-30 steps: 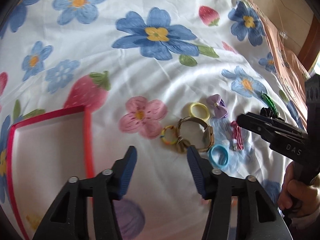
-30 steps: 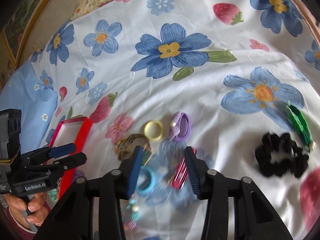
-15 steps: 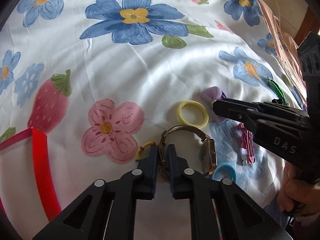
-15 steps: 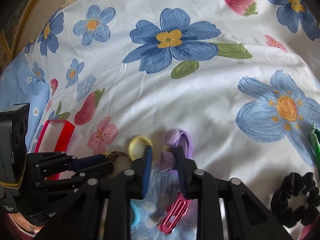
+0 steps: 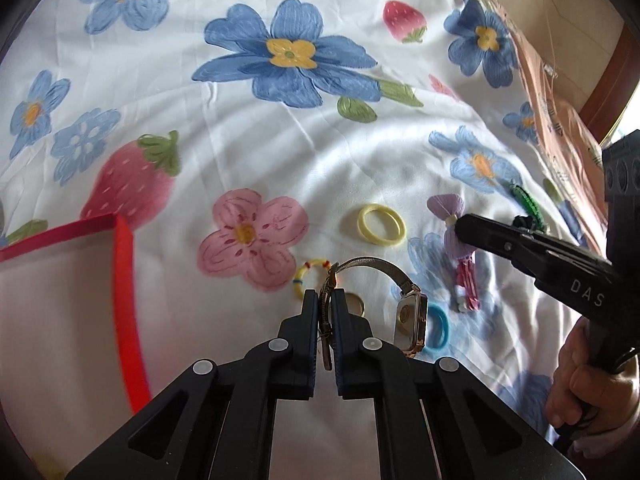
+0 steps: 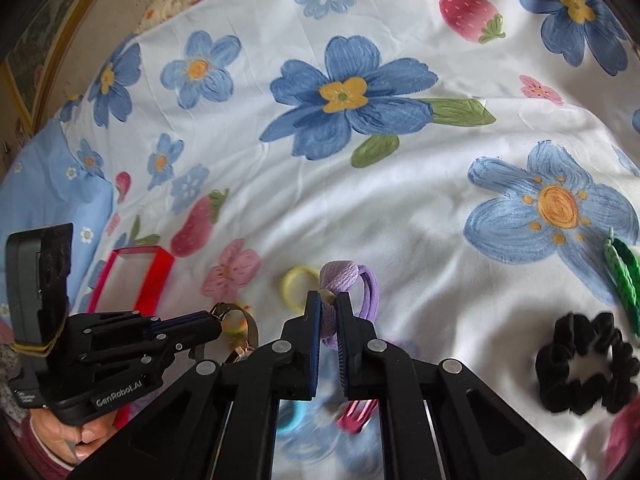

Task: Organize jewelry
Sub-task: 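Grasp the gold watch with the left tool while the right tool grasps the purple hair tie, then carry the gold watch and purple hair tie into the red box and open both tools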

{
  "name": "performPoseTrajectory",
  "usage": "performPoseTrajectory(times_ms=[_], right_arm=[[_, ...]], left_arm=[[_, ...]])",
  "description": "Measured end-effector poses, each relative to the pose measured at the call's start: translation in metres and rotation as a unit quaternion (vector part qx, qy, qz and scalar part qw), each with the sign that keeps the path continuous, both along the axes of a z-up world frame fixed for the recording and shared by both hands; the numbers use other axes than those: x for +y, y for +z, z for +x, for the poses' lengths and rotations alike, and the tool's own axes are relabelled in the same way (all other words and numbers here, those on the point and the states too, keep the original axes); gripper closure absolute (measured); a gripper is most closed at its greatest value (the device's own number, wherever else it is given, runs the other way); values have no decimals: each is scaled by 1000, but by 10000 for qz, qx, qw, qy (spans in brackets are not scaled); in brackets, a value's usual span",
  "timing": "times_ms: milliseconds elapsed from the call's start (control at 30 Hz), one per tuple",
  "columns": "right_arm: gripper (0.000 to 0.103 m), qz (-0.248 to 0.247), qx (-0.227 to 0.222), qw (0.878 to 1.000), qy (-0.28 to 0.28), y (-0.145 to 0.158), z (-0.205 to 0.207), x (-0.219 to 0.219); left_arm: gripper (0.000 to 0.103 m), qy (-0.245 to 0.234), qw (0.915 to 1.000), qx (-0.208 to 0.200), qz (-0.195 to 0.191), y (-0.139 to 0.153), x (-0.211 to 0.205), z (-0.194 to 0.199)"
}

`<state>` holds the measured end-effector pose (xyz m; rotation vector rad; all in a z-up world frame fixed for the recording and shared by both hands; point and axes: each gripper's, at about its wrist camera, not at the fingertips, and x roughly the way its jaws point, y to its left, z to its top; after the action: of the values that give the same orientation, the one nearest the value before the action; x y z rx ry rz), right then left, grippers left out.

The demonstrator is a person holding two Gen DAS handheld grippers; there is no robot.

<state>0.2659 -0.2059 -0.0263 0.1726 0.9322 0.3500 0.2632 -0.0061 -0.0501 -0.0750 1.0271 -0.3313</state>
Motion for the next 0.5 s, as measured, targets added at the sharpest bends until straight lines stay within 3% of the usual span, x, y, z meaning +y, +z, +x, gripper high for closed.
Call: performPoseTrajectory(times_ms=[500], right_arm=[[96,228,12,9986,479,10,-47,44]], left_arm=[[98,427,9986,-267,-130,38,59,-71]])
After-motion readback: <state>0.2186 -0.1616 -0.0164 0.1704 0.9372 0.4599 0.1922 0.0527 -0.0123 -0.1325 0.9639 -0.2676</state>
